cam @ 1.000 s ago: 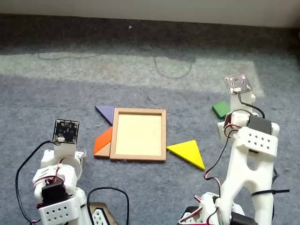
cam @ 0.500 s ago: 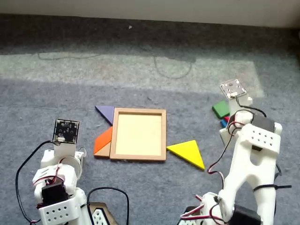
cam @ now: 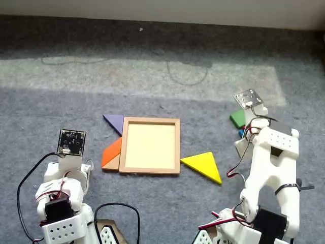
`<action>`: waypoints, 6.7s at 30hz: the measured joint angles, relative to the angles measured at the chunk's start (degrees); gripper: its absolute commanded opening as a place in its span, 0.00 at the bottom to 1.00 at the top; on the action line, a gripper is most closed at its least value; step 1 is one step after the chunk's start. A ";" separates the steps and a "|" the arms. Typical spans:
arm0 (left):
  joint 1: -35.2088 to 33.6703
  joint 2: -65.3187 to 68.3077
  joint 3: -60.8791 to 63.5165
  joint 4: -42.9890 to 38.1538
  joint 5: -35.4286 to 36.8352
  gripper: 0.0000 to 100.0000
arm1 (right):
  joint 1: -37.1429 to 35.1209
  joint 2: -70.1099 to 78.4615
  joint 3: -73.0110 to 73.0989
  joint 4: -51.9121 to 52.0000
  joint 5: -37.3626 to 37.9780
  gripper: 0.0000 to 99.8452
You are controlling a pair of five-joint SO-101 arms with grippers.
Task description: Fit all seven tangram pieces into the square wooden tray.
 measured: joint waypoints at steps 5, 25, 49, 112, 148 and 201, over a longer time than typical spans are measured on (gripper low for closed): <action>0.00 0.00 0.00 0.00 0.00 0.22 | 0.00 0.62 0.44 -6.15 0.00 0.27; 0.00 0.00 0.00 0.00 0.00 0.22 | 3.96 12.92 2.90 -24.00 0.09 0.27; 0.00 0.00 0.00 0.00 0.00 0.22 | 6.77 24.09 -4.66 -33.23 -6.42 0.27; 0.00 0.00 0.00 0.00 0.00 0.22 | -12.04 -18.29 13.71 -10.46 -12.75 0.01; 0.00 0.00 0.00 0.00 0.00 0.22 | -50.46 -2.55 12.66 -31.12 -11.43 0.23; 0.00 0.00 0.00 0.00 0.00 0.22 | -58.64 10.46 1.67 -18.81 -21.54 0.01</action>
